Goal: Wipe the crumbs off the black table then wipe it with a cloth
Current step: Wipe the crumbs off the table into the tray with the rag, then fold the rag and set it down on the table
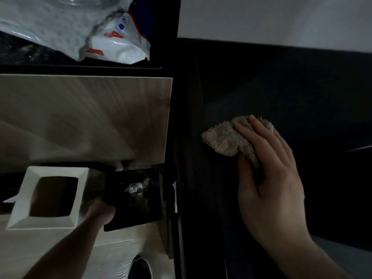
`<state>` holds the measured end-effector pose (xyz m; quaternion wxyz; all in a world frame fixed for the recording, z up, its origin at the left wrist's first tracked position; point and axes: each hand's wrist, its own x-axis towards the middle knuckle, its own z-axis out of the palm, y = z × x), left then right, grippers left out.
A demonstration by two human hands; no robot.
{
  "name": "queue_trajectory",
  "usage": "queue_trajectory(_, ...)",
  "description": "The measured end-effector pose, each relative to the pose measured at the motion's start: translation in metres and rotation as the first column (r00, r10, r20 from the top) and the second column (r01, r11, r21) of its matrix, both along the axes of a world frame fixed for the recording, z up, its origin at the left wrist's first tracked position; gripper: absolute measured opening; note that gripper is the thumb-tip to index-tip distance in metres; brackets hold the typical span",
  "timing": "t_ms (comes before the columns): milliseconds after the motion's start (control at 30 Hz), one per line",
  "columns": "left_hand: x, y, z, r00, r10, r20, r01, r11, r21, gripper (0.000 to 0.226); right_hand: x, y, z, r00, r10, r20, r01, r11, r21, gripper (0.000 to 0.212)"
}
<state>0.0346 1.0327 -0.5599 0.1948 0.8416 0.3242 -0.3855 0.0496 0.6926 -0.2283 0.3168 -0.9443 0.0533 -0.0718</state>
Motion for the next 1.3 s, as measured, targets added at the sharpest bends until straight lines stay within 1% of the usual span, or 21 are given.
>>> queue_trajectory(67,0.000,-0.001,0.010,1.000,0.010,-0.012,-0.010,1.000,0.016,0.064,0.000,0.000,0.000,1.000,0.004,-0.009,-0.004,1.000,-0.009,0.055)
queue_trajectory(100,0.000,-0.001,0.014,1.000,0.014,-0.015,-0.014,1.000,0.024,0.068,0.000,-0.001,0.000,1.000,0.003,-0.011,-0.003,1.000,-0.013,0.055)
queue_trajectory(167,0.002,0.004,0.021,1.000,0.001,-0.009,-0.001,1.000,0.030,0.064,0.000,-0.001,0.000,1.000,0.007,-0.008,-0.007,0.999,-0.031,0.056)
queue_trajectory(267,0.008,0.015,0.027,1.000,-0.018,-0.008,0.017,0.999,-0.048,0.060,-0.001,-0.002,0.000,1.000,0.024,-0.011,-0.024,0.998,-0.062,0.055)
queue_trajectory(300,0.011,0.012,0.043,0.999,-0.050,0.000,0.050,0.996,-0.067,0.058,-0.002,-0.003,0.000,0.999,0.028,-0.017,-0.030,0.997,-0.066,0.055)
queue_trajectory(367,0.017,-0.005,0.095,0.993,-0.094,0.064,0.100,0.991,-0.094,0.053,-0.004,-0.003,0.004,0.999,0.036,-0.030,-0.038,0.997,-0.060,0.055)
queue_trajectory(433,0.021,-0.022,0.148,0.979,-0.120,0.167,0.141,0.983,-0.118,0.050,-0.010,-0.002,0.009,0.997,0.043,-0.058,-0.046,0.998,-0.038,0.054)
queue_trajectory(533,0.016,-0.040,0.218,0.953,-0.040,0.300,0.113,0.966,-0.232,0.047,-0.031,0.000,0.021,0.986,0.069,-0.149,-0.074,0.997,-0.026,0.057)
queue_trajectory(633,-0.001,-0.057,0.286,0.919,-0.016,0.395,0.146,0.943,-0.300,0.040,-0.059,-0.003,0.037,0.955,0.113,-0.275,-0.128,0.991,-0.038,0.059)
queue_trajectory(733,-0.025,-0.083,0.351,0.880,-0.017,0.475,0.206,0.914,-0.349,0.037,-0.088,-0.013,0.053,0.927,0.145,-0.347,-0.148,0.989,0.019,0.054)
queue_trajectory(800,-0.040,-0.103,0.386,0.863,-0.044,0.504,0.248,0.905,-0.345,0.033,-0.095,-0.024,0.066,0.935,0.108,-0.337,-0.080,0.992,0.096,0.049)
queue_trajectory(867,-0.055,-0.126,0.416,0.853,-0.057,0.519,0.279,0.890,-0.360,0.027,-0.092,-0.038,0.078,0.932,0.016,-0.363,0.044,0.987,0.155,0.047)
queue_trajectory(933,-0.067,-0.150,0.436,0.849,-0.042,0.527,0.282,0.879,-0.385,0.025,-0.078,-0.048,0.085,0.890,-0.043,-0.454,0.143,0.972,0.188,0.059)
queue_trajectory(967,-0.073,-0.159,0.442,0.851,-0.027,0.524,0.274,0.875,-0.400,0.025,-0.070,-0.049,0.087,0.857,-0.041,-0.514,0.149,0.974,0.172,0.066)
queue_trajectory(1000,-0.078,-0.168,0.447,0.861,-0.015,0.508,0.258,0.874,-0.411,0.028,-0.064,-0.050,0.089,0.824,-0.016,-0.567,0.120,0.982,0.147,0.070)
queue_trajectory(1033,-0.082,-0.179,0.453,0.870,0.017,0.493,0.228,0.873,-0.432,0.033,-0.060,-0.052,0.089,0.789,0.025,-0.614,0.079,0.987,0.142,0.068)
queue_trajectory(1067,-0.086,-0.189,0.460,0.875,0.037,0.483,0.202,0.879,-0.433,0.038,-0.059,-0.053,0.090,0.754,0.060,-0.654,0.056,0.986,0.155,0.060)
queue_trajectory(1133,-0.089,-0.208,0.474,0.875,0.050,0.482,0.187,0.883,-0.431,0.043,-0.061,-0.058,0.095,0.705,0.096,-0.703,0.080,0.974,0.213,0.037)
queue_trajectory(1167,-0.093,-0.219,0.482,0.873,0.056,0.485,0.181,0.886,-0.427,0.043,-0.066,-0.066,0.100,0.702,0.107,-0.704,0.096,0.965,0.242,0.028)
queue_trajectory(1233,-0.097,-0.236,0.493,0.870,0.093,0.484,0.152,0.884,-0.443,0.042,-0.074,-0.083,0.111,0.723,0.118,-0.680,0.106,0.954,0.279,0.018)
queue_trajectory(1300,-0.106,-0.254,0.511,0.865,0.128,0.485,0.134,0.873,-0.469,0.041,-0.086,-0.109,0.131,0.750,0.152,-0.644,0.104,0.934,0.341,0.014)
